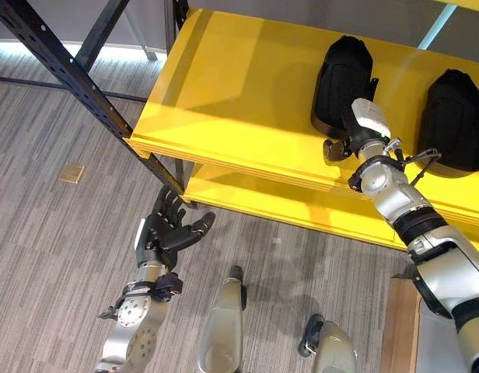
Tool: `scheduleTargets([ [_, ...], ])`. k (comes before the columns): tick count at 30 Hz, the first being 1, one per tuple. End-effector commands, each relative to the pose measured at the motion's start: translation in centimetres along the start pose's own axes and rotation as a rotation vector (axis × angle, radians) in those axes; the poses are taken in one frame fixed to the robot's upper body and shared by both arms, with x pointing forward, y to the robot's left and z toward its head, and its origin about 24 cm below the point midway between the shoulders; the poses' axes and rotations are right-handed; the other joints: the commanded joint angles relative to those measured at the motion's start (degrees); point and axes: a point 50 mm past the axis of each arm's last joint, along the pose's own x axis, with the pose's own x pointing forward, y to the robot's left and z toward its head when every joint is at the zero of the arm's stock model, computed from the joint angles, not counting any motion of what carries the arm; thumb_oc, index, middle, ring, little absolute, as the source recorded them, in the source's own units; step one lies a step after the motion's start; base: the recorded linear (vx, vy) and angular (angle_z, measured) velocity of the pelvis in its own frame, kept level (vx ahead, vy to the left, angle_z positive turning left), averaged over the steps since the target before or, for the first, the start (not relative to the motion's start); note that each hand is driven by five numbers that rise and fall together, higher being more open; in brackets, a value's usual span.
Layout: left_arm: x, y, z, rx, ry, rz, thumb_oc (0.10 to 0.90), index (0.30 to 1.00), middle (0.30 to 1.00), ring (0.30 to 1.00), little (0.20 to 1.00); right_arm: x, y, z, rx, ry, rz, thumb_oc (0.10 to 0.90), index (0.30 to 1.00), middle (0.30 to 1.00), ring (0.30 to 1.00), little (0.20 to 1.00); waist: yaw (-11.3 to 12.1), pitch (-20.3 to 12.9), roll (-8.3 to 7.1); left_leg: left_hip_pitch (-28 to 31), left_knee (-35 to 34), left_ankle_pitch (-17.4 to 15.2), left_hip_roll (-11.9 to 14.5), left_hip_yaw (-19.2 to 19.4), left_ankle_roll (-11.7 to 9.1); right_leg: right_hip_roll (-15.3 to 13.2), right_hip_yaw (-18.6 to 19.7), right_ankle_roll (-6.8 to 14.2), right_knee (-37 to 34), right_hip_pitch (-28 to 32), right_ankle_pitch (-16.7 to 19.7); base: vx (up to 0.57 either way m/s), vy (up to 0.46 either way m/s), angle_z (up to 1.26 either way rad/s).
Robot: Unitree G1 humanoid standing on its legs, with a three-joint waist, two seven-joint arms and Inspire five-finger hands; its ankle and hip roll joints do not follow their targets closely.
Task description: Move parts from the plastic box to the shelf.
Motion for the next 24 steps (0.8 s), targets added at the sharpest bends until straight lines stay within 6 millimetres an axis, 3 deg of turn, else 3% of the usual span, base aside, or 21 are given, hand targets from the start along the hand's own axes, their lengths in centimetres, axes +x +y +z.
scheduleTargets([
  [1, 0.0, -0.9, 4.6, -0.002, -0.234, -0.075, 0.900, 1.000, 1.000, 1.000, 1.000, 1.4, -5.8, 2.7, -0.103, -0.133, -0.160, 0.900, 1.000, 1.000, 1.000, 1.000, -0.36, -1.90, -0.58, 0.93, 0.11, -1.29, 4.63, -3.44, -2.55, 1.18, 2.08, -2.28, -1.74, 4.52, -0.25, 0.00, 0.000, 0.00],
  [8, 0.0, -0.6, 4.5, 0.001, -0.228, -0.061, 0.900, 1.000, 1.000, 1.000, 1.000, 1.2, -6.1, 2.9, -0.147, -0.163, -0.152, 0.900, 1.000, 1.000, 1.000, 1.000, -0.50, -1.73, -0.96, 1.20, -0.13, -1.19, 4.86, -3.31, -2.70, 1.38, 2.00, -2.31, -2.02, 4.76, -0.26, 0.00, 0.000, 0.00],
  [17, 0.1, -0.4, 4.3, 0.009, -0.221, -0.047, 0.900, 1.000, 1.000, 1.000, 1.000, 0.1, -7.4, 4.6, -0.349, -0.318, -0.108, 0.900, 1.000, 1.000, 1.000, 1.000, -1.29, -1.45, -1.85, 1.09, 0.10, -1.17, 5.36, -3.34, -2.95, 1.68, 2.05, -2.39, -1.85, 4.64, -0.29, 0.00, 0.000, 0.00],
  [24, 0.1, -0.3, 4.4, 0.014, -0.223, -0.041, 0.900, 1.000, 1.000, 1.000, 1.000, -0.5, -7.9, 4.7, -0.367, -0.346, -0.103, 0.900, 1.000, 1.000, 1.000, 1.000, -1.51, -1.31, -2.10, 1.18, 0.04, -1.10, 5.62, -3.32, -2.94, 1.84, 2.14, -2.34, -1.89, 4.46, -0.18, 0.00, 0.000, 0.00],
])
